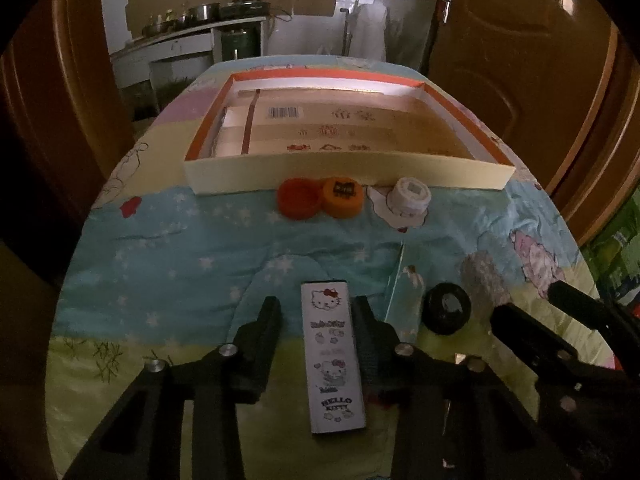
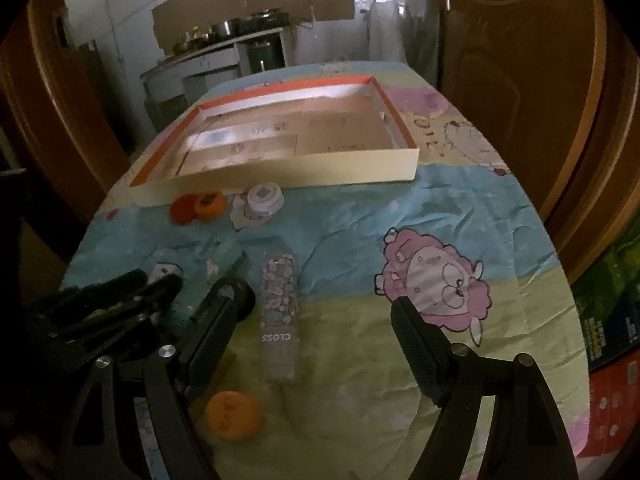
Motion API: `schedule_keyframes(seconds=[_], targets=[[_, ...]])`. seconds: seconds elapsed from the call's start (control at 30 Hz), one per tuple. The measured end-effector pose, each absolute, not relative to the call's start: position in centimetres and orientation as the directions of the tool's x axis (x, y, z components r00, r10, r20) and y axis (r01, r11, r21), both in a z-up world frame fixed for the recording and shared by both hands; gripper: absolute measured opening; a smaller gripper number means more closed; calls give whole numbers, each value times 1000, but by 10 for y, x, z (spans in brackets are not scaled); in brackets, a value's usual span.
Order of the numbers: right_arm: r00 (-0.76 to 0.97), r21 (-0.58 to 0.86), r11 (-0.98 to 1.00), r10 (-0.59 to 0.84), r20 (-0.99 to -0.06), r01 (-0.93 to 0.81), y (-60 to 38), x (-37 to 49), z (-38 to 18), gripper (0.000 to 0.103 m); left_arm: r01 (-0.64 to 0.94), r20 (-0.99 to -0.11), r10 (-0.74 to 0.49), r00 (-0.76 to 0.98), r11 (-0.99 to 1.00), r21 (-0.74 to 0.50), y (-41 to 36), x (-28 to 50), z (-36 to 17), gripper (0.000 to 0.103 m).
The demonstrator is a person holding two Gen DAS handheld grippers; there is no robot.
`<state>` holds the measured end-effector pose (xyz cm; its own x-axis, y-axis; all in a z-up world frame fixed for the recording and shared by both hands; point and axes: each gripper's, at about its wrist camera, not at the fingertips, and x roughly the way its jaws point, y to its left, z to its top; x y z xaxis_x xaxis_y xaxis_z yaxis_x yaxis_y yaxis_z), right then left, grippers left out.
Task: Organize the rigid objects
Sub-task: 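Grasp the white Hello Kitty box with the left tool while the right tool grasps the clear gloss tube, then carry the Hello Kitty box and gloss tube over the cardboard tray with both tools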
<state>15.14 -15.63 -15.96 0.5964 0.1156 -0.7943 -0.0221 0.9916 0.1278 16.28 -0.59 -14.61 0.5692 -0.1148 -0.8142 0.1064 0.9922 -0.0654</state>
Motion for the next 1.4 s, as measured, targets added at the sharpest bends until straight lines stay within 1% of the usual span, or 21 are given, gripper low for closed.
schedule_keyframes(seconds=[0.07,0.1,0.17,0.23,0.27,0.33,0.37,0.4,0.43,0.6,0.7,1.2,1.4], targets=[[579,123,992,115,-807,-25,-154,154,-164,81,113,-811,-105,575,992,-49,-6,159,-147,31],[570,120,992,116,-814,-30,-153,155,-165,80,114,-810,-102,577,992,-44,-6,157,-147,27],[558,109,993,117,-821,-48,-150,156,-168,73,117,-808,-105,580,992,-45,-4,154,-147,25],[548,92,993,114,-829,-68,-146,155,-173,59,113,-803,-122,583,991,-68,-1,153,-147,25],[550,69,995,96,-830,-70,-144,155,-174,57,113,-802,-131,583,990,-80,0,153,-147,25],[563,35,996,78,-823,-87,-140,153,-174,40,113,-800,-141,583,989,-92,2,153,-147,25],[562,43,994,91,-822,-99,-140,152,-174,36,114,-800,-143,583,989,-94,2,153,-147,25],[563,48,993,99,-820,-105,-140,152,-173,27,113,-799,-144,584,989,-96,2,152,-147,25],[561,55,992,109,-820,-112,-139,151,-173,21,112,-798,-149,584,988,-103,3,150,-147,25],[567,52,991,114,-816,-125,-139,148,-172,21,101,-790,-197,581,980,-171,13,149,-146,25],[573,64,990,124,-810,-124,-142,145,-170,21,89,-788,-204,581,978,-188,19,147,-145,25],[624,115,986,164,-764,-119,-156,130,-137,21,100,-742,-196,642,980,-172,18,142,-107,25],[644,97,987,156,-749,-126,-155,131,-126,21,101,-716,-170,677,985,-138,18,146,-86,25]])
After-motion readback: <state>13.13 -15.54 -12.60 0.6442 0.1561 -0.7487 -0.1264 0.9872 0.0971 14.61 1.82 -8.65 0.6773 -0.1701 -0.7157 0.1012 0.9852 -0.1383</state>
